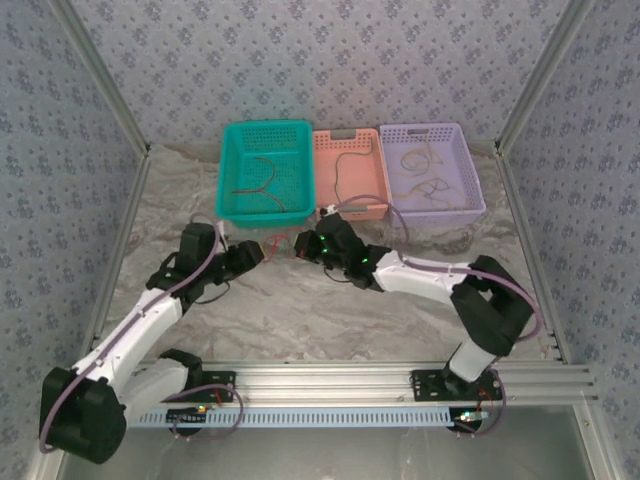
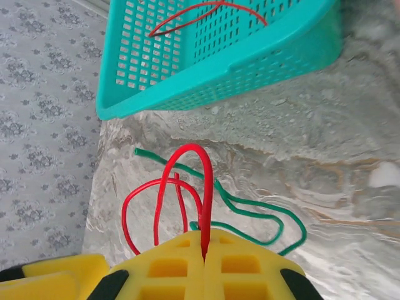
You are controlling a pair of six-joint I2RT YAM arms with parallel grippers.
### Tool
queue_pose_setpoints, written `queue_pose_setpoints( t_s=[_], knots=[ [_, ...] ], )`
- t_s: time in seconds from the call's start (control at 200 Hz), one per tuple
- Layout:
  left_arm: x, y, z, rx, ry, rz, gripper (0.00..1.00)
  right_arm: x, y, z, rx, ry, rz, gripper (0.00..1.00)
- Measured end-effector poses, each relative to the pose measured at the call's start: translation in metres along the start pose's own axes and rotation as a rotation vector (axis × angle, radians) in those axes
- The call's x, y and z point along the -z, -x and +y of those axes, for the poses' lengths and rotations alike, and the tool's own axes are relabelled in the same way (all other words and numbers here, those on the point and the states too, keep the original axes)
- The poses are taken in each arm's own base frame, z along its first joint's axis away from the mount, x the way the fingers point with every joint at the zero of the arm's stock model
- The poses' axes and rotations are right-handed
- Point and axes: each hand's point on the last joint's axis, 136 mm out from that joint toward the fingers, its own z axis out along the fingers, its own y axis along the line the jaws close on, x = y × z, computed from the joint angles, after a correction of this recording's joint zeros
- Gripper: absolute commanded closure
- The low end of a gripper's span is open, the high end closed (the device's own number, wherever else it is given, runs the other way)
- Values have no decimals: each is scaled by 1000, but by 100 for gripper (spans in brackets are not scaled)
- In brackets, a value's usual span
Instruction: Untangle the cables
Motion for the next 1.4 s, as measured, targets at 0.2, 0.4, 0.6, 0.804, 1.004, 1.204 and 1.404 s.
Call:
queue_pose_setpoints(
  t_s=[0.2, 0.4, 0.6, 0.804, 1.004, 1.204, 1.404],
  knots=[
    [-25, -25, -17, -98, -20, 80, 48, 26, 12, 1, 39, 50, 19, 100],
    [-40, -20, -19, -141, -3, 64, 66, 40, 13, 8, 61, 86, 47, 100],
    [-43, -11, -26, -203, 8, 18, 100, 48, 13, 1, 62, 75, 70, 100],
    [-30, -4, -28, -272, 42, -5, 100, 62, 25, -14, 82, 47, 66, 100],
    [-24, -9, -47, -379, 26, 80, 100, 81, 40, -20, 189, 14, 68, 100],
    [-25, -37, -51, -471, 16, 213, 100, 101, 71, -9, 426, -27, 58, 100],
    [-32, -50, -62, -524, -11, 286, 100, 120, 101, -17, 550, -73, 40, 100]
  ],
)
